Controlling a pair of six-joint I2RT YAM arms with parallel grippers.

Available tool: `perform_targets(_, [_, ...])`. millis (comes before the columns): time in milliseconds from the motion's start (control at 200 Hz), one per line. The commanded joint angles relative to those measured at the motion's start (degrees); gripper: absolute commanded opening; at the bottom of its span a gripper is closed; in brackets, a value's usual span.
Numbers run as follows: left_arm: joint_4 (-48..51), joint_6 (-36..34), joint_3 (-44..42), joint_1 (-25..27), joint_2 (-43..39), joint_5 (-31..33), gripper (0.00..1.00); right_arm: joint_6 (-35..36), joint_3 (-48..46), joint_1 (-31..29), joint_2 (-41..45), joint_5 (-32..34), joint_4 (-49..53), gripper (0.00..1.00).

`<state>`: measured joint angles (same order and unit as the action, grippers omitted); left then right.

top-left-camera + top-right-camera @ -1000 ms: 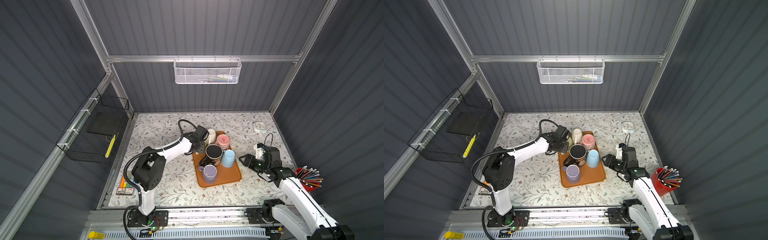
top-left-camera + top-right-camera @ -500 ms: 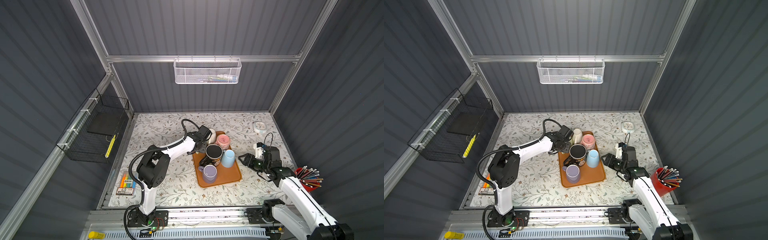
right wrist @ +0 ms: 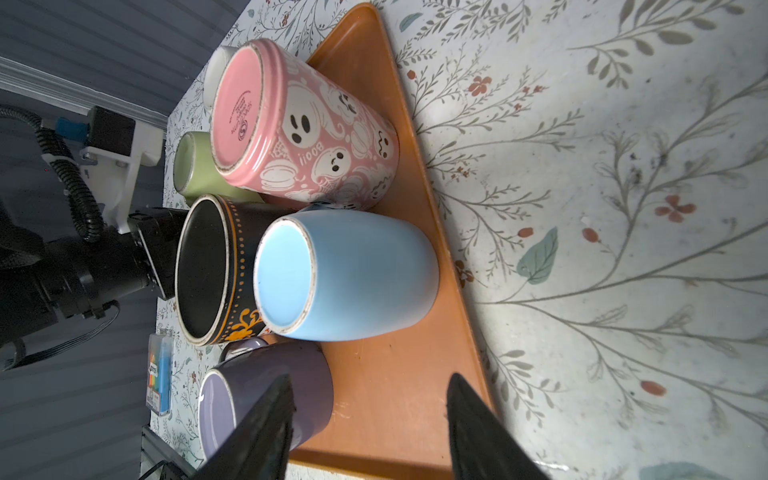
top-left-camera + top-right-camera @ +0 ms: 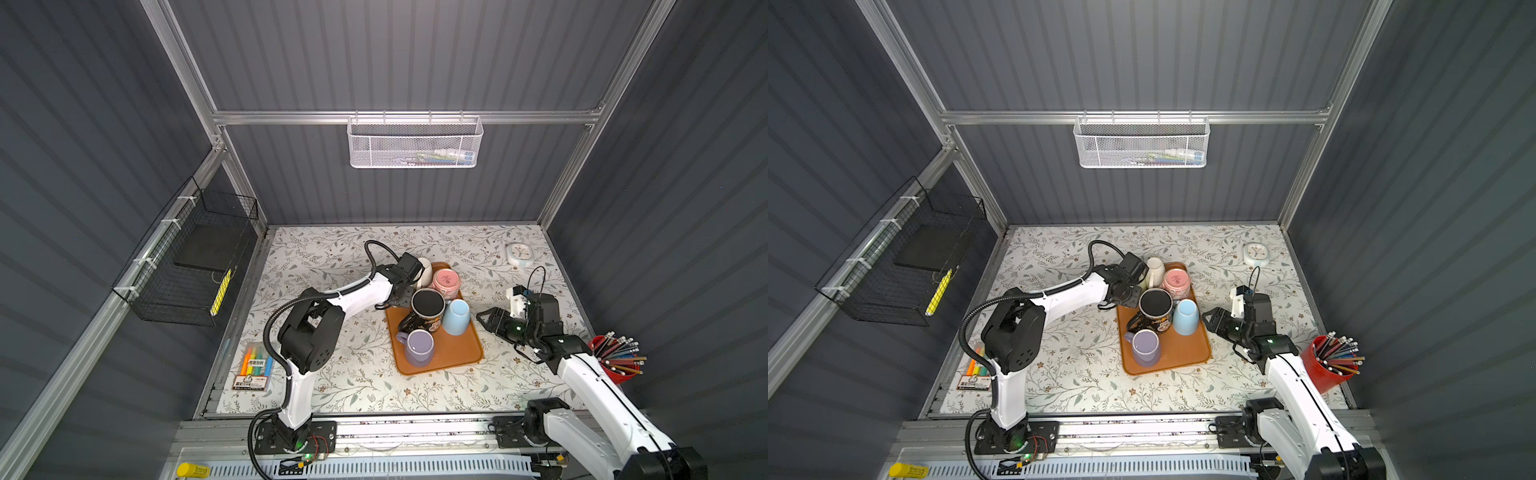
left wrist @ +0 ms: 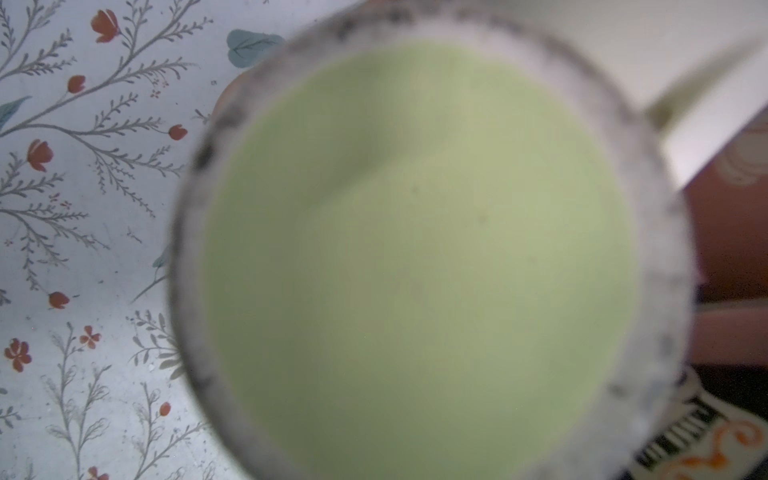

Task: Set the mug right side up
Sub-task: 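Lower the left gripper and grasp the light green mug's base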

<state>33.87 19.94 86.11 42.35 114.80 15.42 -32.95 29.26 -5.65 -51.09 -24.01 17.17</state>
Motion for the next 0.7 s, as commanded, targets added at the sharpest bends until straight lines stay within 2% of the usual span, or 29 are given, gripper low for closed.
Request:
perform_targets(0, [1.38, -0.48, 1.53, 0.28, 0.57, 0.24, 0.15, 0.45, -0.58, 0.11, 0.55, -0.17, -0.31, 0.59])
perform_targets(395, [0.56, -0.17, -0.38, 0.28, -3.81, 1.23, 0.0, 0.5, -0.69, 0.1, 2.66, -0.34, 0.52, 0.59])
perform_targets(690, [-1.28, 0.01, -3.92, 0.24, -10.05, 2.68, 0.0, 0.9, -0.03, 0.03, 4.55, -1.64, 1.34, 0.6])
